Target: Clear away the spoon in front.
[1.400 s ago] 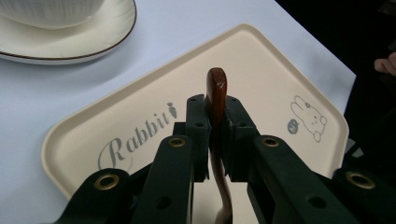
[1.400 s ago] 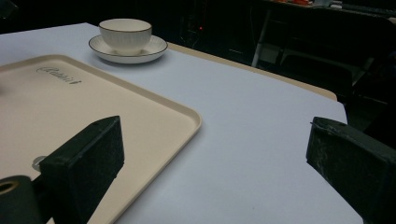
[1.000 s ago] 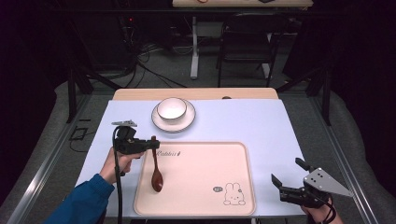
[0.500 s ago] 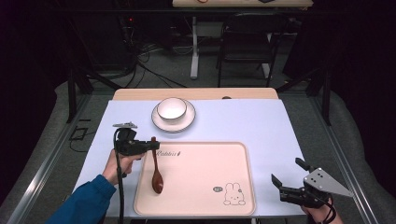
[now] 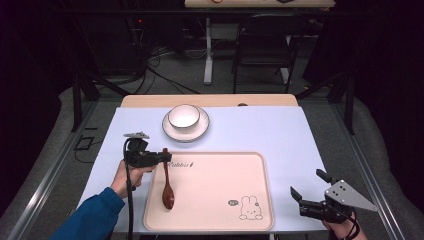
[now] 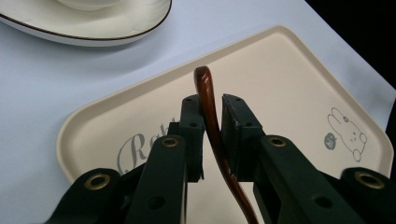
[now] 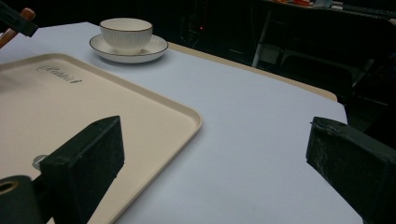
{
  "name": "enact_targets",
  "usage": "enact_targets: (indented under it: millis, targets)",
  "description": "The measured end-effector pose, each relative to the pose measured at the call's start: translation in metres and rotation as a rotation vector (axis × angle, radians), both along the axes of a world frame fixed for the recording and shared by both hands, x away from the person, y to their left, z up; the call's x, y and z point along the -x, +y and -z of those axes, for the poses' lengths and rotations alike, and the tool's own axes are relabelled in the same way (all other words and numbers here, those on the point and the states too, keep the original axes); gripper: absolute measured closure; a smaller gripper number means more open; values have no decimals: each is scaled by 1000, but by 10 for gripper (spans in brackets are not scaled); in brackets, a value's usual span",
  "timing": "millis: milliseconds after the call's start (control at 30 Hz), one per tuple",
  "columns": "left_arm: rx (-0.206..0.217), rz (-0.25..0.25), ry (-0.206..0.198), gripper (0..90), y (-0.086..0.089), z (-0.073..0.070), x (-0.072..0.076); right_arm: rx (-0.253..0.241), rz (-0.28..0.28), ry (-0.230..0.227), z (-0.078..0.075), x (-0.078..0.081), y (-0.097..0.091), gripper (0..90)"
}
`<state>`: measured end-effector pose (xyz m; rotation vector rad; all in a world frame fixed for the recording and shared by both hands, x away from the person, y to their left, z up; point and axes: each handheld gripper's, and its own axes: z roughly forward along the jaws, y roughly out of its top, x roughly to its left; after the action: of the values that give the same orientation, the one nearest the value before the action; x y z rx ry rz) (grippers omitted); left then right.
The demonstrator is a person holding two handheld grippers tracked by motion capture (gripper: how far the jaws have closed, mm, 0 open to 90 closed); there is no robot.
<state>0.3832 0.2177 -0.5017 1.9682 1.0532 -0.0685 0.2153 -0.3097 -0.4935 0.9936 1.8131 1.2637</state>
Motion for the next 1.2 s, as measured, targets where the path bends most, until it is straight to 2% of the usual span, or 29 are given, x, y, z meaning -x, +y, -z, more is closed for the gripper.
enact_targets:
  millis: [633,733,833,1033,1200]
  targets:
    - [-51,-2,16,772,-4,8,-3,-5,-1,4,0,-1,0,35]
    - [-60,-13,23,768,-5,12,-5,0,-4,3,0,-1,1,36]
    - [-87,-15,36,762,-8,18,-6,0,-5,3,0,-1,1,36]
    - [-99,-39,48,756,-9,22,-8,3,-4,4,0,-1,1,36]
    - [-129,-56,63,745,-10,29,-10,4,-5,4,0,0,2,36]
